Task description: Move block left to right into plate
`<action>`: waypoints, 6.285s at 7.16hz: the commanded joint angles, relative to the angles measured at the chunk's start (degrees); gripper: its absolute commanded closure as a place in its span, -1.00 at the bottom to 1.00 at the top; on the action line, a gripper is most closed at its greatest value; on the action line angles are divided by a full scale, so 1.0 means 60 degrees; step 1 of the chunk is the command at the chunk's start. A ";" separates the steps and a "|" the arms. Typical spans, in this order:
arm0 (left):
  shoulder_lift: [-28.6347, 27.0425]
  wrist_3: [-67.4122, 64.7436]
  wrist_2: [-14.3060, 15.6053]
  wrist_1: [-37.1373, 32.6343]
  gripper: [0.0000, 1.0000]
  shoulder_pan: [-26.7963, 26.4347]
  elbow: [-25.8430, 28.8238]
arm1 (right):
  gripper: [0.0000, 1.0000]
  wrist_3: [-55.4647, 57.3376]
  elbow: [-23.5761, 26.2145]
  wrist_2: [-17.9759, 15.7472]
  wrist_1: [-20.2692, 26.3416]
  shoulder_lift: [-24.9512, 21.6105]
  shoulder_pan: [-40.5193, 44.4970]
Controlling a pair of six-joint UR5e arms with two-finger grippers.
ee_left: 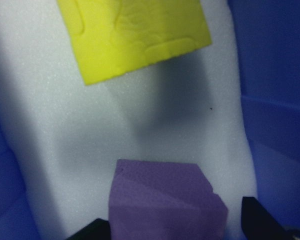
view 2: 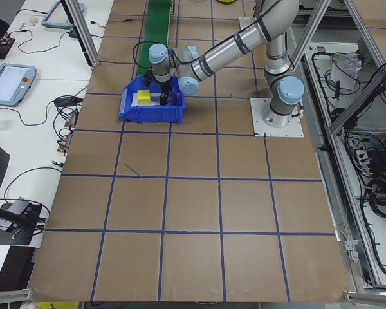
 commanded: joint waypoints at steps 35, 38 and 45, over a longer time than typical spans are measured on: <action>-0.1836 -0.2019 -0.0410 0.0050 -0.50 -0.0044 0.2947 | -1.00 -0.3316 -0.0716 0.0834 -0.2570 0.2626 -0.3349; -0.0918 -0.1859 -0.0308 0.0008 0.28 -0.0044 0.2961 | -1.00 -0.3829 -0.1391 0.1947 -0.4242 0.4945 -0.3809; -0.0291 -0.3335 -0.0644 0.0526 0.26 -0.2121 0.3034 | -1.00 -0.3727 -0.0337 0.4086 -0.4702 0.4980 -0.3794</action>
